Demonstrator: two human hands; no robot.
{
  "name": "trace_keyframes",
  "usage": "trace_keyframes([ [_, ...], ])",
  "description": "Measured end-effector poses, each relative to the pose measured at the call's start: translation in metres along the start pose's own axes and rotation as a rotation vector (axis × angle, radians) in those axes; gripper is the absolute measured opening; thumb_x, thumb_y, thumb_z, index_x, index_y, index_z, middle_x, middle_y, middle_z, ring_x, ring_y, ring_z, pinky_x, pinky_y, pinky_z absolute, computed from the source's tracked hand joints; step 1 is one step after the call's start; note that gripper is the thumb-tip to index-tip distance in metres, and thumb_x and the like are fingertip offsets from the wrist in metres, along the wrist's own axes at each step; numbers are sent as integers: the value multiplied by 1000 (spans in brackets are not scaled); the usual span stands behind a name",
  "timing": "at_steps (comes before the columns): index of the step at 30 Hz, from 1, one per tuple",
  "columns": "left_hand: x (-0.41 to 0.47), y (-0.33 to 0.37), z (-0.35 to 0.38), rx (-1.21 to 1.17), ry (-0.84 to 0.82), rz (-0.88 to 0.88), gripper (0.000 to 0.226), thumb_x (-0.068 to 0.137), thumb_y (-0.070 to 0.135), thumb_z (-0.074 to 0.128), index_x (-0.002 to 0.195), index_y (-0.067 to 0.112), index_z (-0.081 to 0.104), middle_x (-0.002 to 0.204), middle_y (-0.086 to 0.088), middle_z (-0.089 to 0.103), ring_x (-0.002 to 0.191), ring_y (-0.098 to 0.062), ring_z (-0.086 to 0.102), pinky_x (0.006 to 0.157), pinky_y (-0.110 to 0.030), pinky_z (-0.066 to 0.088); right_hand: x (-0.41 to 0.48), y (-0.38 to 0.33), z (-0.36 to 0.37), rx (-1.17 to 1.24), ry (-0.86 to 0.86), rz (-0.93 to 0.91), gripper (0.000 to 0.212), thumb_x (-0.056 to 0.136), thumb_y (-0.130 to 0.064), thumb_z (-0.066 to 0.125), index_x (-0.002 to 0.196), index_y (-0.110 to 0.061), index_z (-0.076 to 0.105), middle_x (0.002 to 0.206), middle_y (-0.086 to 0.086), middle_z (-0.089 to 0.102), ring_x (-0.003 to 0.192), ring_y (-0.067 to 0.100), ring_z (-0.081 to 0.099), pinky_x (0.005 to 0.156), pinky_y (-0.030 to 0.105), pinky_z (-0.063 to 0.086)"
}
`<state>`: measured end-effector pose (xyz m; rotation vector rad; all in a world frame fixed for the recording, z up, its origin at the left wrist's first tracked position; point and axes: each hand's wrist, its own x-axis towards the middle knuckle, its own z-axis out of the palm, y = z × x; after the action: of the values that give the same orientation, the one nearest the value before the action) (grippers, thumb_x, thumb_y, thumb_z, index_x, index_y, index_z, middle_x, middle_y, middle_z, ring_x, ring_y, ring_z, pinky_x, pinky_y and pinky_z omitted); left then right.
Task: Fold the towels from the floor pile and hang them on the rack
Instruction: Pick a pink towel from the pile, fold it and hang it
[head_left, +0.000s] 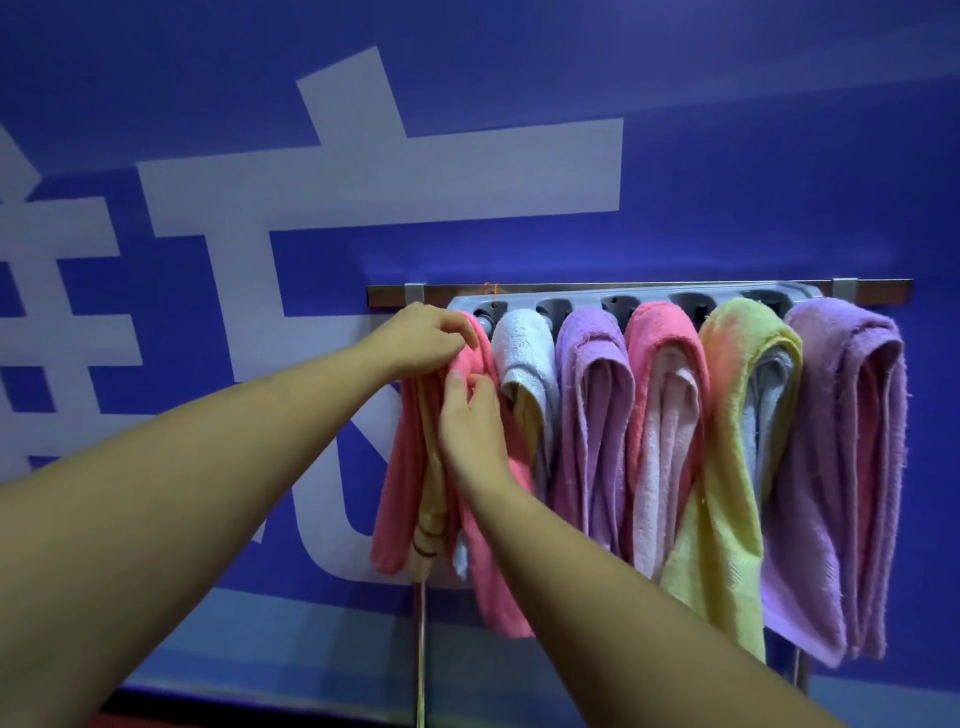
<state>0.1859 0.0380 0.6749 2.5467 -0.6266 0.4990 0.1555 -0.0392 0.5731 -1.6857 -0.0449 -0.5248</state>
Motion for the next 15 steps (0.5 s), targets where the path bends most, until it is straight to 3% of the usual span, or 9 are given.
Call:
trace_keyframes([
  [2,-2,1,-1,-24,2,6,40,84,5,46,87,30,75,71,20,59,70,-4,50,56,-18,37,7,-2,3,287,0,134,51,99,-52,42,126,-13,61,122,10,68,114,27,64,102,43,47],
  [4,-2,-1,-1,-61,16,1,42,84,4,44,86,29,78,76,20,62,70,-7,52,55,-16,37,20,1,2,594,-17,233,39,100,-43,47,105,-13,72,98,9,76,89,22,73,85,37,57],
  [5,-2,-1,-1,-80,22,-3,43,84,4,43,88,28,78,80,18,62,70,-8,52,53,-14,37,25,7,0,583,-38,247,34,102,-35,46,104,-14,73,96,9,75,82,20,72,79,33,57],
  [6,-2,-1,-1,-93,27,-1,43,84,4,43,89,27,79,80,17,61,68,-7,52,49,-11,35,28,10,-3,446,-68,220,33,102,-31,45,116,-17,71,105,11,74,88,22,71,82,34,56],
  [8,-1,-2,0,-112,30,8,41,84,4,44,90,26,78,81,17,60,69,-6,52,49,-11,35,27,16,-8,38,-86,75,49,101,-32,38,149,-31,46,137,10,61,121,30,60,107,42,44],
  [10,1,-4,2,-152,40,1,41,83,4,45,87,28,78,85,15,62,72,-6,54,54,-16,37,27,21,-11,-143,-107,-13,54,104,-35,33,157,-36,27,150,10,50,135,34,48,115,44,35],
  [12,1,-5,5,-194,45,-9,40,83,4,46,85,29,78,85,12,64,66,-10,50,52,-18,36,31,25,-20,-215,-7,-71,51,106,-38,29,156,-28,34,148,15,51,133,38,50,112,43,36],
  [15,-1,-6,11,-255,52,-26,40,85,4,46,93,27,78,87,8,61,63,-11,45,43,-11,32,36,26,-27,-274,46,60,55,108,-41,25,141,-7,53,141,24,55,131,39,51,109,41,37],
])
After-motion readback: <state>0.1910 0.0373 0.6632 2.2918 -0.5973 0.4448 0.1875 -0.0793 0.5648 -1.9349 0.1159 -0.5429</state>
